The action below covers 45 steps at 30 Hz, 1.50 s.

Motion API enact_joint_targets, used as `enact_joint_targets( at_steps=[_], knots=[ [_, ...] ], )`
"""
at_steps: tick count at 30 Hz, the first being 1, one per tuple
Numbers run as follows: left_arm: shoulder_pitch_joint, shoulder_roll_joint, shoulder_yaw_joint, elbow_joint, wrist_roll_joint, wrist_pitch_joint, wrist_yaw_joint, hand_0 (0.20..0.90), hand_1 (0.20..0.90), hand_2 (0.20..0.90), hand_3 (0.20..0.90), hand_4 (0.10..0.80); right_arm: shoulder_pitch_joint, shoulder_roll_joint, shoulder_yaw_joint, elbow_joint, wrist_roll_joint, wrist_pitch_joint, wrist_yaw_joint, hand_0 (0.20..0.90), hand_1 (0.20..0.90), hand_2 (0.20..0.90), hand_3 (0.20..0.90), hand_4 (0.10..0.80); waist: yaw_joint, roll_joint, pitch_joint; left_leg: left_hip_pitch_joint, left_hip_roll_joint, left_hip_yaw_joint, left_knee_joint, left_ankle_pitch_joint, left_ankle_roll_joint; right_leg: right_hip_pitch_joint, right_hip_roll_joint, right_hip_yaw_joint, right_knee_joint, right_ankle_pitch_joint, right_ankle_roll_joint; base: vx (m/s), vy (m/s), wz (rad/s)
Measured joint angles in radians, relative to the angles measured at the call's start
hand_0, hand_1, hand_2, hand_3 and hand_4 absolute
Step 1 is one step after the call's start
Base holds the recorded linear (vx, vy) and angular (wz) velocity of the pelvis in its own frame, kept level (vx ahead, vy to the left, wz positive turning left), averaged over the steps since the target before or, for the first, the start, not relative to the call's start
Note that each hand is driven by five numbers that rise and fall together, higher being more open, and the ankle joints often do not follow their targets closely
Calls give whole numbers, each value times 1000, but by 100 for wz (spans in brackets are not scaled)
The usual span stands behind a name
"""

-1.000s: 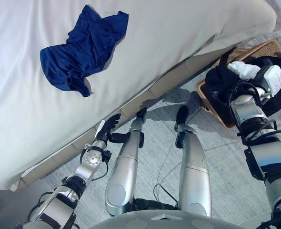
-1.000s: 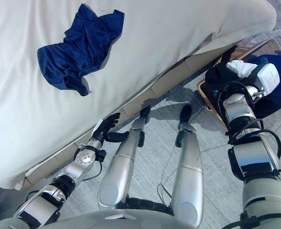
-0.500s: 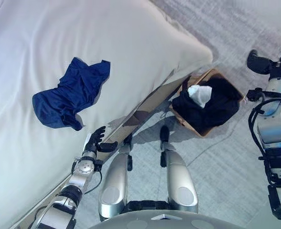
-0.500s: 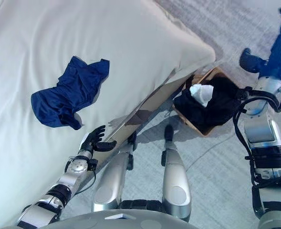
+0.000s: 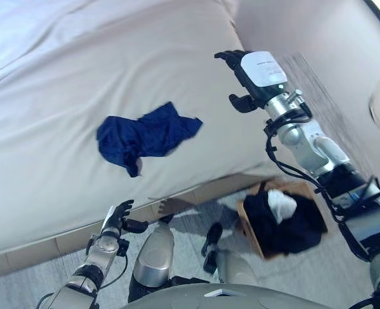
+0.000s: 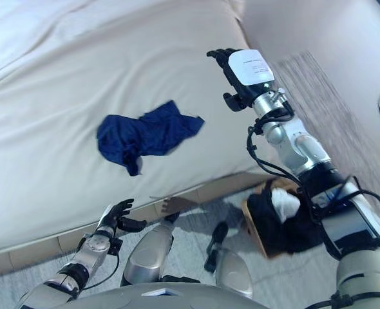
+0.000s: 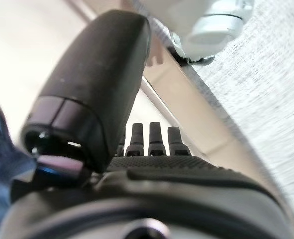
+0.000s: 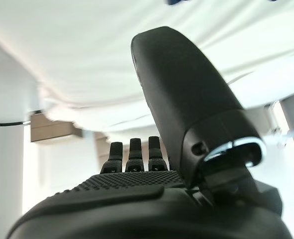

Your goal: Pick up the clothes from the bed and place them into the basket

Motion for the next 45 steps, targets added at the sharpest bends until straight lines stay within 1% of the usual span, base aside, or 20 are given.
enact_joint_targets(
  at_steps=[1,3,4,5,9,10,13,17,19,24,25,26,27,30,32,34,38,40,43,45],
  knots=[
    [5,6,1,0,0,0,0,900,900,900,900,800,-28,14,31,58,-1,20,9,900,900,900,900,800,33,-1,-1,-7,-12,-18,1,1,-1,7,-8,-14,-3,-6,8,-29,-21,53],
    [11,23,0,0,0,1,-4,900,900,900,900,800,-74,59,57,167,-12,34,13,900,900,900,900,800,56,-6,-7,-28,-21,-40,3,1,-14,4,-12,-38,-13,-6,8,-76,-38,47],
    [5,38,0,2,-1,2,-7,900,900,900,900,800,-134,109,96,319,-20,47,14,900,900,900,900,800,89,-8,-9,-57,-27,-62,6,-2,-26,-8,-12,-63,-22,-6,9,-86,-24,53],
    [-8,45,0,2,-5,1,-8,900,900,900,900,800,-155,130,116,395,-22,68,21,900,900,900,900,800,115,-10,-10,-88,-30,-78,9,1,-31,-27,-11,-82,-21,-6,9,-56,1,56],
    [-24,53,6,10,-45,-10,-14,900,900,900,900,800,-188,191,120,553,-22,114,32,900,900,900,900,800,187,-10,-12,-192,-39,-127,23,28,-54,-100,-9,-133,-18,-6,9,-50,49,49],
    [-16,52,7,10,-58,-13,-14,900,900,900,900,800,-187,205,120,568,-16,120,41,900,900,900,900,800,198,-8,-10,-199,-43,-135,22,36,-48,-103,-10,-141,-18,-6,9,-37,62,28],
    [-3,44,12,8,-88,-23,-17,900,900,900,900,800,-188,241,118,618,15,149,46,900,900,900,900,800,233,-7,-3,-214,-48,-158,17,33,-70,-107,-12,-166,-19,-10,14,36,-49,23],
    [-2,32,11,-36,-92,-64,-21,900,900,900,900,800,-216,243,117,635,65,180,47,900,900,900,900,800,267,-9,43,-252,-44,-165,23,40,-80,-143,-5,-168,-14,-13,19,-34,-5,3],
    [-4,33,9,-76,-103,-85,-21,900,900,900,900,800,-237,244,115,650,96,198,45,900,900,900,900,800,266,-7,86,-269,-43,-180,23,48,-92,-156,2,-179,-12,-13,19,-58,-10,14],
    [-4,21,-16,-131,-132,-119,-21,900,900,900,900,800,-261,265,103,677,166,258,-5,900,900,900,900,800,261,-16,116,-366,-42,-200,44,56,-101,-250,9,-188,16,-13,19,-63,9,7],
    [-4,20,-23,-134,-136,-119,-21,900,900,900,900,800,-274,267,98,678,182,266,-17,719,719,719,689,589,257,-16,116,-380,-41,-201,49,57,-101,-263,10,-188,19,-13,19,-49,-11,-3],
    [-4,20,-26,-135,-139,-119,-21,900,900,900,900,800,-285,269,96,677,194,271,-21,634,634,634,590,490,252,-16,116,-388,-41,-201,54,57,-101,-269,11,-188,20,-13,19,-38,-11,-3],
    [-4,20,-31,-140,-142,-119,-20,900,900,900,900,800,-310,271,95,677,219,278,-23,300,300,300,200,100,243,-17,116,-400,-41,-201,59,57,-101,-280,12,-188,23,-13,19,0,0,0],
    [-4,21,-44,-169,-147,-120,-20,900,900,900,900,800,-341,271,78,676,297,276,-32,300,300,300,200,100,230,-19,117,-417,-35,-201,64,57,-101,-298,15,-187,28,-13,19,-22,-15,-4],
    [-7,24,-51,-178,-148,-121,-19,900,900,900,900,800,-357,271,70,669,362,246,-71,300,300,300,200,100,218,-24,120,-430,-32,-198,74,57,-101,-312,16,-183,36,-13,19,-35,-34,-10],
    [-14,28,-52,-182,-148,-121,-16,900,900,900,900,800,-356,269,52,610,427,193,-130,300,300,300,200,100,201,-45,130,-439,-22,-184,76,57,-101,-329,23,-162,37,-13,19,-26,-20,-24],
    [-23,34,-52,-174,-147,-117,14,900,900,900,900,800,-340,269,39,430,446,129,-269,300,300,300,200,100,176,-76,150,-437,-5,-150,87,57,-101,-336,31,-118,35,-11,18,-43,8,-29],
    [-27,35,-59,-155,-146,-120,46,900,900,900,900,800,-330,260,10,244,438,93,-377,300,300,300,200,100,154,-91,157,-423,7,-112,97,59,-98,-335,39,-80,37,4,11,-111,13,-45],
    [-39,32,-65,-98,-135,-118,73,900,900,900,900,800,-282,250,-67,1,373,67,-489,300,300,300,200,100,140,-91,157,-349,19,-58,95,47,-91,-287,42,-19,32,11,2,20,-19,-50],
    [-35,40,-64,-64,-126,-114,88,900,900,900,900,800,-261,222,-83,-108,351,69,-508,300,300,300,200,100,132,-90,158,-272,25,-15,89,28,-71,-222,42,20,16,16,2,96,0,-59]
  ],
)
